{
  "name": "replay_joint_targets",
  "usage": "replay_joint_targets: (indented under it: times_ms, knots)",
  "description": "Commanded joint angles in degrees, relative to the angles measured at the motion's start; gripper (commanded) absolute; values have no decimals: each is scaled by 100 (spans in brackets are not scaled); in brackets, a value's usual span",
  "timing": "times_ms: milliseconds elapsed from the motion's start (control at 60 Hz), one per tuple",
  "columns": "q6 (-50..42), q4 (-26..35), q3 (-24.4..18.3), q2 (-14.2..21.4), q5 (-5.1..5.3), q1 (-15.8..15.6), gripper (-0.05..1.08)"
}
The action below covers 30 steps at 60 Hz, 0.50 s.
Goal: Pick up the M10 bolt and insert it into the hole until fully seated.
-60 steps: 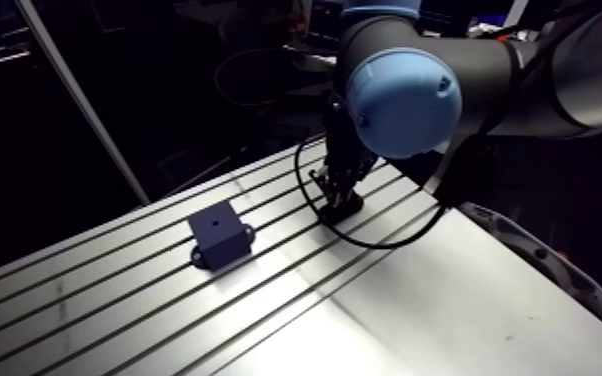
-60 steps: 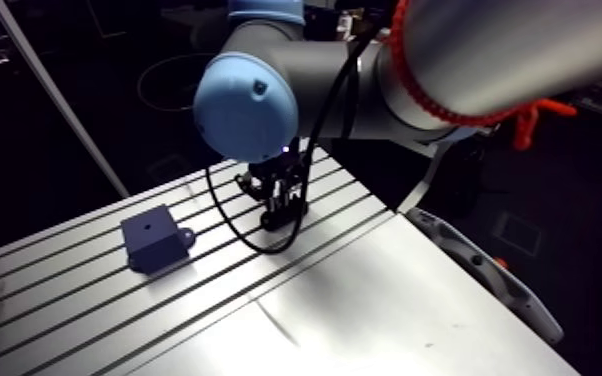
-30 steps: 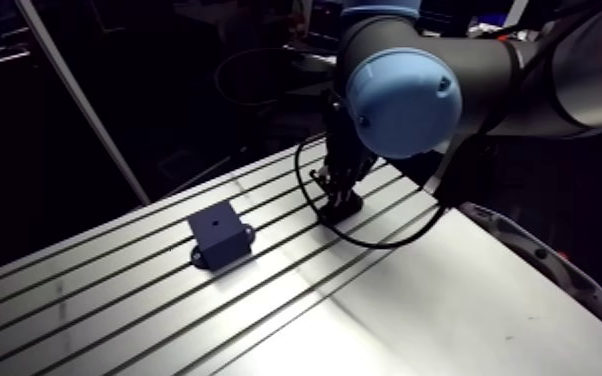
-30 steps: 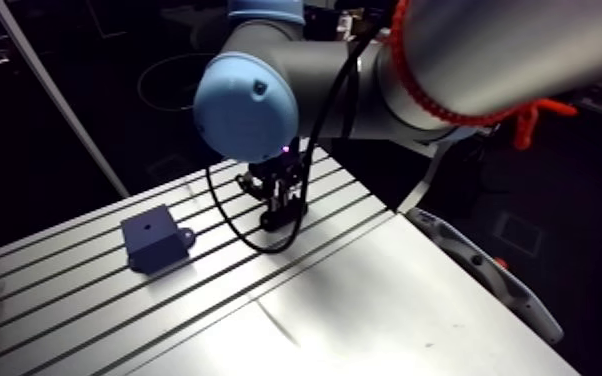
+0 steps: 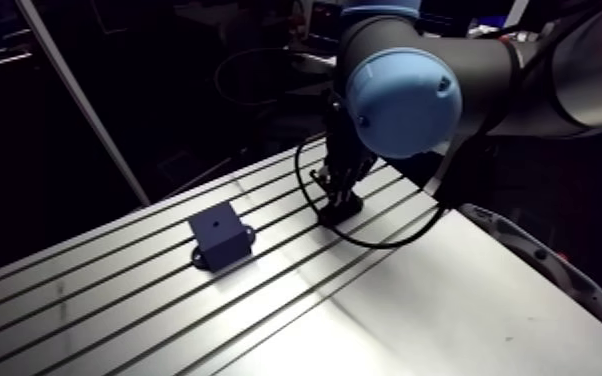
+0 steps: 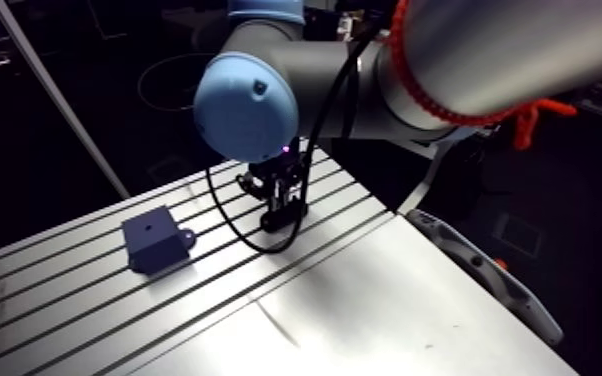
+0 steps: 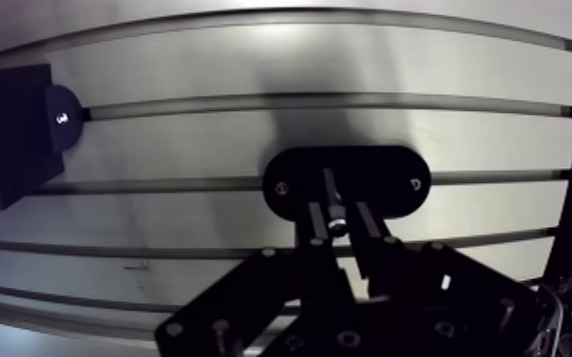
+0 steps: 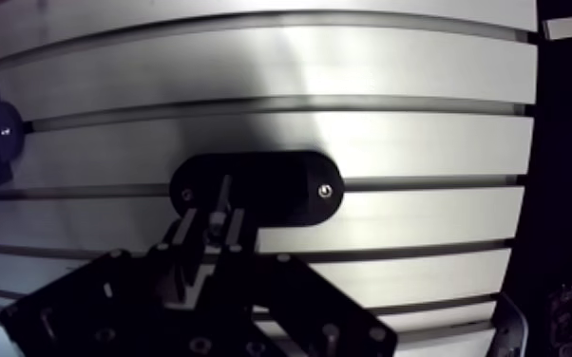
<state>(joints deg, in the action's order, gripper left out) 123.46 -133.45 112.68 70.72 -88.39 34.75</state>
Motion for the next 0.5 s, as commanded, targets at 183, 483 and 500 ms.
replay_joint_targets:
  times_ms: [183,483,500]
  knots:
    - [7,14,-38,129,63,-10,88]
    - [7,74,-253,562,151,-70,99]
    - [7,74,-253,562,151,-70,99]
